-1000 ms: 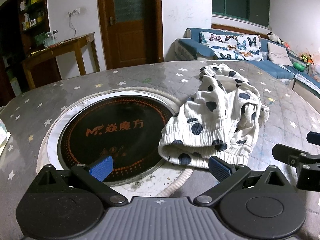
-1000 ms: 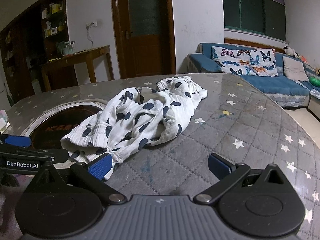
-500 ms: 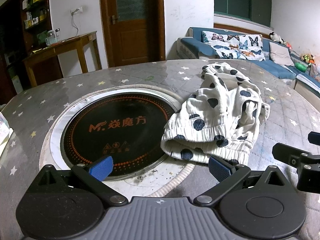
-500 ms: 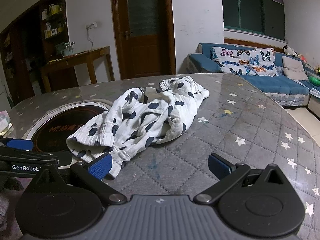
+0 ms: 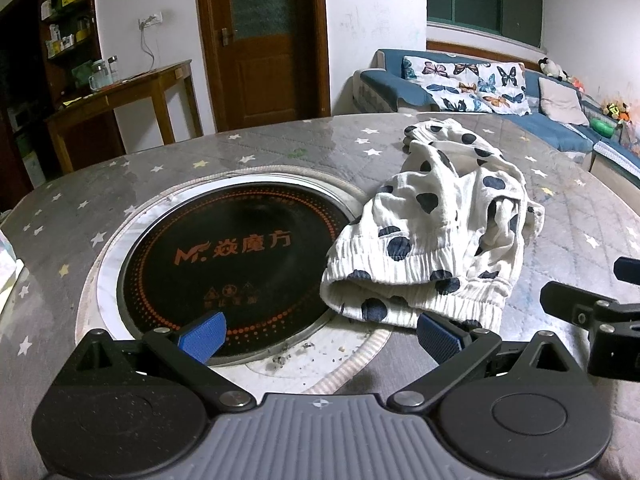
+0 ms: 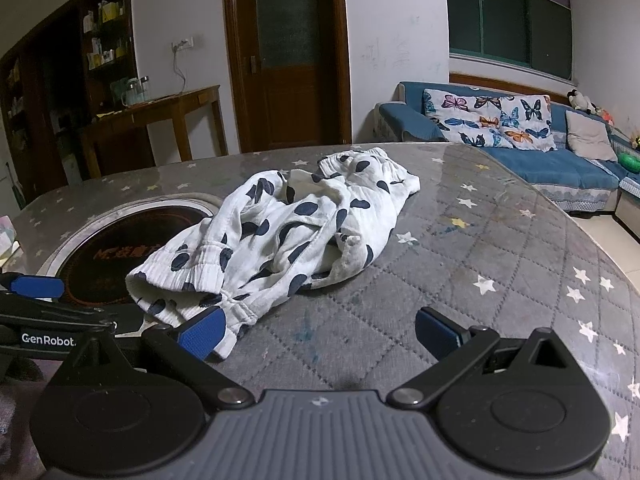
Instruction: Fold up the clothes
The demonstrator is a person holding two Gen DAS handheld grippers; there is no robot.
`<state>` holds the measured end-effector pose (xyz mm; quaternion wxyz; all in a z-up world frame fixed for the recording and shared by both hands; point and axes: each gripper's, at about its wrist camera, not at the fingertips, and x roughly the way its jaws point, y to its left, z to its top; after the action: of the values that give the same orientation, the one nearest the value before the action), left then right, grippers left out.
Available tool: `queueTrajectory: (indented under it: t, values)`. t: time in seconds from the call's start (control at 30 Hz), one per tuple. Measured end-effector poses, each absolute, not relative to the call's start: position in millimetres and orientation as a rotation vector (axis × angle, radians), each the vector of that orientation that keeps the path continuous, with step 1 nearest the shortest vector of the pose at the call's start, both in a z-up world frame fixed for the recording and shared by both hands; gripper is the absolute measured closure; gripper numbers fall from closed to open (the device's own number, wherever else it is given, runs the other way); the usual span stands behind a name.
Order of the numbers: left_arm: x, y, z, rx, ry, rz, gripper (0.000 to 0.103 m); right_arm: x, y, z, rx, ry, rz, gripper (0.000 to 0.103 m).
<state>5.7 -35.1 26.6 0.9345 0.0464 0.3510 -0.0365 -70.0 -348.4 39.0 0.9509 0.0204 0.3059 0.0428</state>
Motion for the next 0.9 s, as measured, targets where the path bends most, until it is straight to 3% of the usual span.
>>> queueTrajectory:
  t: [0.37, 0.73, 0.9]
  values:
    - [19, -41, 33, 0.114, 0.701, -0.089, 0.0, -52, -351, 36, 0.045, 0.645, 0.098, 0.009]
    - [47, -62, 45, 0.134, 0.669, -0.176, 0.002, -30, -356, 27, 0.085, 0.685, 0.149, 0.03]
    - [57, -70, 53, 0.133, 0.646, -0.245, 0.01, -24, -358, 26, 0.112, 0.687, 0.195, 0.037]
